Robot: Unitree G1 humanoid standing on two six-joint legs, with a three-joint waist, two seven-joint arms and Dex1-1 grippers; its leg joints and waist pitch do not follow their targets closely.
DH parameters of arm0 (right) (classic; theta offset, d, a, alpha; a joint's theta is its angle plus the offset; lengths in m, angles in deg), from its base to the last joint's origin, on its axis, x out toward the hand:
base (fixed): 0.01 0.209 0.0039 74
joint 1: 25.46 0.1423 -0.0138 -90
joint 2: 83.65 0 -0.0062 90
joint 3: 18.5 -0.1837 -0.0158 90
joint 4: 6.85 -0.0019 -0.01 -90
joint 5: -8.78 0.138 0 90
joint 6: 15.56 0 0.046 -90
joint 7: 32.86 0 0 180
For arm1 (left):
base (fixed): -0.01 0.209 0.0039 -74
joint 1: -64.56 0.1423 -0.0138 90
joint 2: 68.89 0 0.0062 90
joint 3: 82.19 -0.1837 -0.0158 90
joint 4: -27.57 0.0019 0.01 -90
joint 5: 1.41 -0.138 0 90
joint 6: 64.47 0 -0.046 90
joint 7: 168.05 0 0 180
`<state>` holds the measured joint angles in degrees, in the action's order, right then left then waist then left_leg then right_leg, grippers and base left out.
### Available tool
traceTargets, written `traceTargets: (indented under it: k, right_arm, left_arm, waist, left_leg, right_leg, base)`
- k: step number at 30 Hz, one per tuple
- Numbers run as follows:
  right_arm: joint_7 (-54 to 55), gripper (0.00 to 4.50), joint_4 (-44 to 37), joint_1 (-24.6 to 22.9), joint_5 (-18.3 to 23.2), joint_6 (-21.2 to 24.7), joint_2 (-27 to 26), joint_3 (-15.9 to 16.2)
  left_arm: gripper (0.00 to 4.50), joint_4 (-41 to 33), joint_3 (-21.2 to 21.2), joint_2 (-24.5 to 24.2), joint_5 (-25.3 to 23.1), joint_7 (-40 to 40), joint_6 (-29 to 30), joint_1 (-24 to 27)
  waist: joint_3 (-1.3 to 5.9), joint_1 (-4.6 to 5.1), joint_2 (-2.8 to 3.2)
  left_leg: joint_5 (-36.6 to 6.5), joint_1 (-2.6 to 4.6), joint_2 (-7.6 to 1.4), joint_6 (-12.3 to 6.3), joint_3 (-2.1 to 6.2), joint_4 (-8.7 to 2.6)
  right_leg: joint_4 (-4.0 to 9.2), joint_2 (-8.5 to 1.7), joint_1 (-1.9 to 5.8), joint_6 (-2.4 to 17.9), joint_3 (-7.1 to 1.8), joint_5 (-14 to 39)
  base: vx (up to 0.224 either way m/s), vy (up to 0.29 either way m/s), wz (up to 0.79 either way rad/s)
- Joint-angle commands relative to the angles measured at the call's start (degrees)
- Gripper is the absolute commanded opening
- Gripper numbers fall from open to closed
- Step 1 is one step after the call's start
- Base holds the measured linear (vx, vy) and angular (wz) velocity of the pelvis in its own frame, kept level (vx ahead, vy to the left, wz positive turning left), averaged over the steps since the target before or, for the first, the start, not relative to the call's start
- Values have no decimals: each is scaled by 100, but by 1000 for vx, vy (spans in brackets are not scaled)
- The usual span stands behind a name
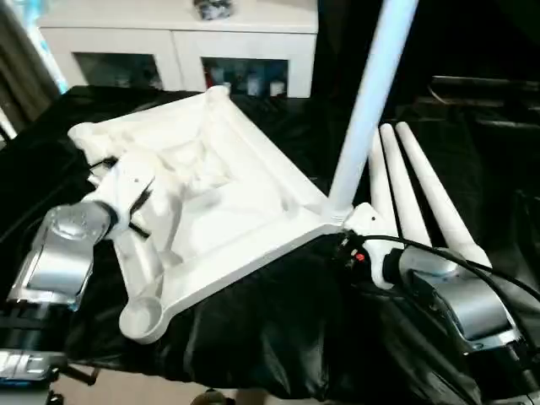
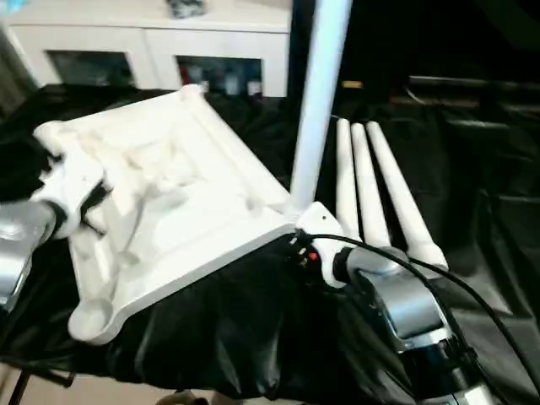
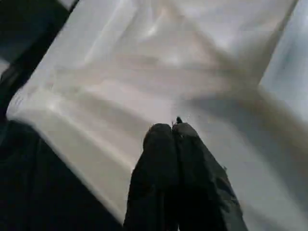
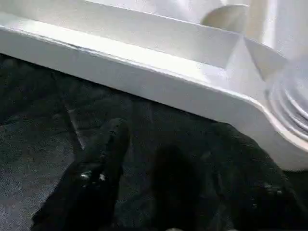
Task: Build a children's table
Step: Rotate table base
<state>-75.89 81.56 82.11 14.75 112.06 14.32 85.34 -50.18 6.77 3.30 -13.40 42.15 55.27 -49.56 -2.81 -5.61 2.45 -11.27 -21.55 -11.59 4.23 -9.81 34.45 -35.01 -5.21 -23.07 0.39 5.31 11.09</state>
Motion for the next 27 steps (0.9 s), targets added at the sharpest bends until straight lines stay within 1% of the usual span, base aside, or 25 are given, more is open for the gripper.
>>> traceTargets:
  k: [1,2,3,4,5,6,7,8,10,11,12,14,15,16,18,20,21,22,23,24,25,26,27]
  right_arm:
    - [64,256,-94,87,-45,229,-26,95]
    - [116,232,-44,114,-36,290,-84,88]
    - [154,222,1,133,-50,306,-129,105]
    - [167,218,17,143,-62,316,-147,117]
    - [196,213,67,162,-89,319,-193,147]
    - [215,203,91,174,-105,324,-215,167]
    - [236,203,131,187,-124,301,-247,193]
    - [276,179,215,219,-160,252,-286,234]
    - [313,173,280,251,-185,226,-313,272]
    - [468,152,551,369,-267,111,-439,305]
    - [551,152,685,429,-302,73,-506,302]
    - [654,131,940,545,-347,-2,-612,296]
    - [705,131,1070,609,-384,-39,-650,305]
    - [739,120,1182,662,-422,-80,-682,313]
    - [777,99,1402,783,-453,-201,-770,318]
    - [819,93,1635,922,-461,-295,-871,316]
    - [819,85,1635,922,-461,-295,-871,316]
    - [856,71,1837,1025,-482,-381,-950,326]
    - [869,59,1910,1060,-489,-414,-977,330]
    - [897,52,2056,1126,-506,-486,-1027,332]
    - [905,40,2096,1143,-511,-508,-1039,330]
    - [966,26,2339,1253,-549,-659,-1116,318]
    - [1002,16,2479,1319,-568,-738,-1155,307]
  left_arm:
    - [0,-66,-72,-104,-121,-18,207,28]
    - [0,-30,-102,-126,-177,-32,219,32]
    - [0,16,-143,-164,-255,-57,226,37]
    - [0,35,-167,-187,-289,-71,228,39]
    - [0,93,-207,-237,-353,-99,218,33]
    - [0,118,-228,-265,-374,-114,216,29]
    - [0,143,-257,-288,-371,-83,194,23]
    - [0,172,-278,-278,-306,1,190,17]
    - [0,178,-307,-268,-250,84,188,16]
    - [0,212,-451,-264,-192,333,115,43]
    - [0,239,-523,-273,-192,433,56,56]
    - [0,304,-657,-310,-201,616,16,48]
    - [0,311,-754,-374,-209,778,-4,52]
    - [0,315,-838,-431,-215,919,-21,56]
    - [0,338,-967,-559,-198,1211,-134,87]
    - [0,225,-1133,-713,-146,1619,-154,147]
    - [0,225,-1133,-713,-146,1619,-154,147]
    - [0,80,-1303,-860,-109,1997,-148,231]
    - [0,23,-1372,-920,-93,2149,-153,265]
    - [0,-44,-1484,-1002,-70,2378,-211,325]
    - [0,-58,-1502,-1012,-54,2425,-224,337]
    - [0,-170,-1599,-1055,58,2696,-260,406]
    - [0,-242,-1633,-1059,124,2821,-288,436]
  waist:
    - [372,-5,15]
    - [373,-10,16]
    - [376,-24,34]
    - [376,-22,25]
    - [382,-34,40]
    - [378,-27,31]
    - [380,-32,27]
    - [377,-29,28]
    - [380,-31,32]
    - [376,-34,13]
    - [374,-27,24]
    - [375,-29,33]
    - [380,-31,30]
    - [384,-29,16]
    - [377,-30,25]
    - [370,-21,31]
    - [362,-11,32]
    - [350,-5,13]
    - [354,6,16]
    - [342,22,12]
    - [336,33,22]
    - [338,31,34]
    - [331,45,37]
  left_leg:
    - [-717,86,-147,-94,52,-430]
    - [-741,82,-141,-72,49,-426]
    - [-741,83,-136,-51,54,-422]
    - [-733,80,-135,-50,54,-423]
    - [-740,78,-136,-31,62,-422]
    - [-778,73,-130,-15,61,-427]
    - [-793,80,-132,-5,62,-428]
    - [-816,76,-130,11,63,-430]
    - [-869,83,-129,49,63,-432]
    - [-875,81,-127,59,60,-435]
    - [-885,77,-120,65,60,-439]
    - [-968,89,-130,103,61,-443]
    - [-944,87,-129,106,61,-438]
    - [-892,83,-124,103,62,-439]
    - [-887,87,-121,100,62,-440]
    - [-996,97,-133,148,63,-455]
    - [-1053,92,-129,159,68,-466]
    - [-1106,94,-129,160,61,-474]
    - [-1175,92,-136,169,80,-485]
    - [-1216,101,-135,170,70,-487]
    - [-1247,105,-134,179,68,-488]
    - [-1295,122,-137,196,65,-488]
    - [-1340,117,-135,209,67,-498]
  right_leg:
    - [323,-284,283,1187,-297,519]
    - [325,-296,287,1187,-303,510]
    - [325,-303,291,1194,-306,490]
    - [325,-298,292,1188,-304,467]
    - [314,-304,296,1185,-304,444]
    - [318,-301,299,1178,-302,460]
    - [319,-302,298,1178,-301,466]
    - [316,-302,295,1187,-302,479]
    - [321,-311,295,1209,-303,529]
    - [327,-312,297,1205,-305,543]
    - [327,-313,283,1228,-305,612]
    - [328,-319,280,1226,-309,668]
    - [323,-320,286,1220,-310,626]
    - [312,-317,288,1237,-307,559]
    - [308,-318,289,1234,-308,543]
    - [311,-327,288,1232,-312,659]
    - [314,-327,291,1226,-312,736]
    - [327,-320,290,1213,-312,798]
    - [323,-353,297,1228,-316,919]
    - [347,-350,285,1195,-320,1047]
    - [347,-344,278,1197,-324,1093]
    - [359,-356,267,1197,-328,1170]
    - [362,-344,275,1207,-324,1230]
  base:
    - [0,0,0]
    - [0,0,0]
    - [0,0,0]
    - [0,0,0]
    - [0,0,0]
    - [0,0,0]
    - [0,0,0]
    - [0,0,0]
    - [0,0,0]
    - [0,0,0]
    - [0,0,0]
    - [0,0,0]
    - [0,0,0]
    - [0,0,0]
    - [0,0,0]
    - [0,0,0]
    - [0,0,0]
    - [0,0,0]
    - [0,0,0]
    - [0,0,0]
    - [0,0,0]
    - [0,0,0]
    - [0,0,0]
